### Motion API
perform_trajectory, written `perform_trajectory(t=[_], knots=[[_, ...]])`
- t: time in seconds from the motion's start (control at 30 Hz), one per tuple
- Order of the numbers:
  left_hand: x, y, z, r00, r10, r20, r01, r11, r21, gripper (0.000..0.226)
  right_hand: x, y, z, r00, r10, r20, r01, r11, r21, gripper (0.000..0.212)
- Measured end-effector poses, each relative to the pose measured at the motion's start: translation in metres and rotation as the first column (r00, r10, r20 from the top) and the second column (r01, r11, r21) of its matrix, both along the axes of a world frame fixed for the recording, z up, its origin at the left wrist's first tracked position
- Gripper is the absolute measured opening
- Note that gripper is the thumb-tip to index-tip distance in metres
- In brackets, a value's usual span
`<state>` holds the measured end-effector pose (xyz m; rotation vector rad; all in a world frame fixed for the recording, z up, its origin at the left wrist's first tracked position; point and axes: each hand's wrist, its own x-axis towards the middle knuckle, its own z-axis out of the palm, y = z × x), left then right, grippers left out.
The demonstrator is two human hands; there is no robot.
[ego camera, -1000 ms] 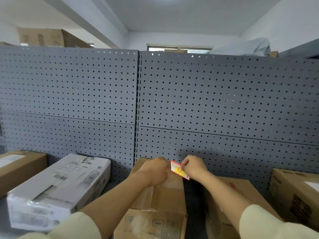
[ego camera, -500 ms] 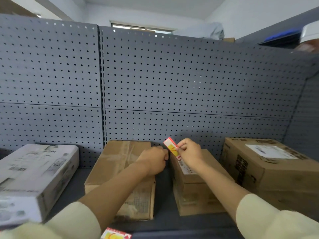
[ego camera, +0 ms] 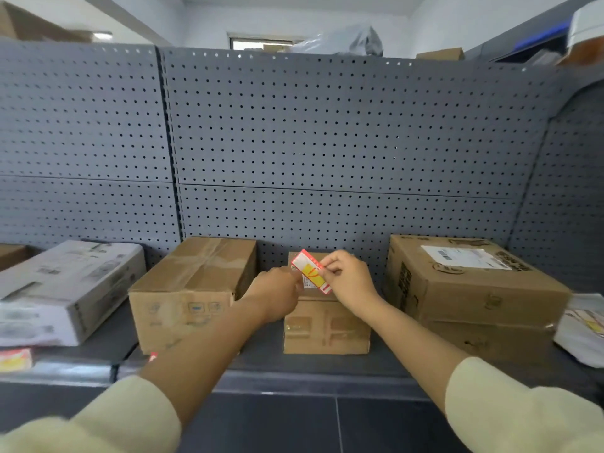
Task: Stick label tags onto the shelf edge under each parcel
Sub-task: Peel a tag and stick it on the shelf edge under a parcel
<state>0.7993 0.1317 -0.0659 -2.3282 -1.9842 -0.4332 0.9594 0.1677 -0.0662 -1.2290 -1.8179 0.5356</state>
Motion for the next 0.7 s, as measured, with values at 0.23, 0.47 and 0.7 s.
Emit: perform_trajectory(t=[0.23,0.47,0.7], knots=[[0.017,-0.023,-0.021,0.997,0.008,0.077,-0.015,0.996,0.091,0.034,0.024,-0.023,-0.019,0.999,0.053,-0.005,-0.053,0.996,-0.068,0.007],[0.021,-0.036,-0.060,1.000,-0.013,-0.012,0.012,0.995,-0.097,0.027,0.034,-0.039,-0.059,0.995,0.074,0.062,-0.060,0.979,-0.194,0.009],[0.022,-0.044,-0.107,0.997,-0.036,-0.068,0.019,0.971,-0.238,0.033,0.035,-0.049,-0.106,0.979,0.061,0.196,-0.006,0.964,-0.267,0.016]])
